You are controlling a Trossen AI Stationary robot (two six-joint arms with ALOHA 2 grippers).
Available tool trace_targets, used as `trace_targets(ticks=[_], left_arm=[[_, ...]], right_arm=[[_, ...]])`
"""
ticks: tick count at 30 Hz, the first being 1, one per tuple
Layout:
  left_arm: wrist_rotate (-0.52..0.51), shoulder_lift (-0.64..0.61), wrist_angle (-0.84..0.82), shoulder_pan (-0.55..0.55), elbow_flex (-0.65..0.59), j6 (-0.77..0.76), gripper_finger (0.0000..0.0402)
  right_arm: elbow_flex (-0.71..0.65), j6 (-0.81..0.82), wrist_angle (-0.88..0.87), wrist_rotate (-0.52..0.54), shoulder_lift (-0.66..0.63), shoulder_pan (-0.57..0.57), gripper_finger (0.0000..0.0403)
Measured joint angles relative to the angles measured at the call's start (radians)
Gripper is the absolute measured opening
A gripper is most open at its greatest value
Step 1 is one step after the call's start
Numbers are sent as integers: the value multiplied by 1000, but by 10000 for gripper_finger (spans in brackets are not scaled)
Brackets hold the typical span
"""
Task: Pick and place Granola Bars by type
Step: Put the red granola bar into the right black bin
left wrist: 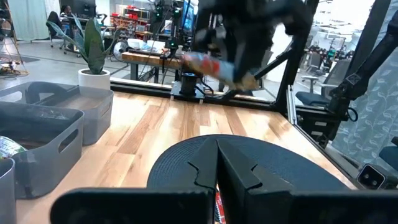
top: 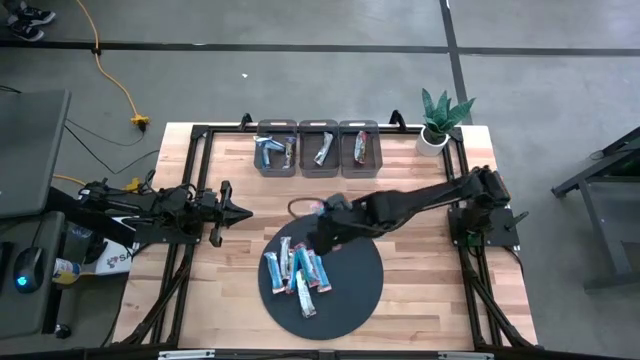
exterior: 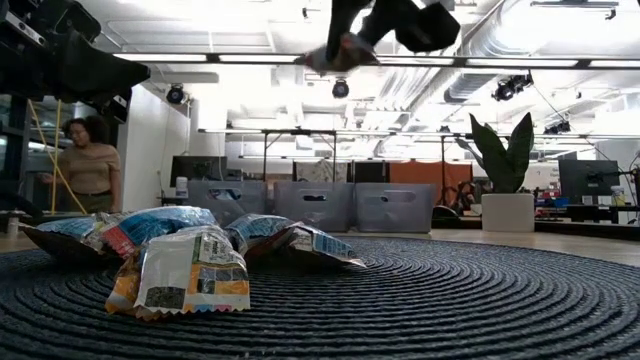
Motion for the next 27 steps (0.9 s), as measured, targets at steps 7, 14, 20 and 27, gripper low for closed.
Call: trace_targets(ticks=[7,14,20,27], left_arm=[[0,0,0,0,0,0,1],[0,0,0,0,0,0,1],[0,0,0,0,0,0,1],[0,0,0,0,0,0,1]], right_arm=[[0,-66,28,50,-72,-31,57],[0,-242,134,52,-114,-42,57],[0,-366,196,128,-169,-41,56],[0,-472,181,219,-257,-64,44]])
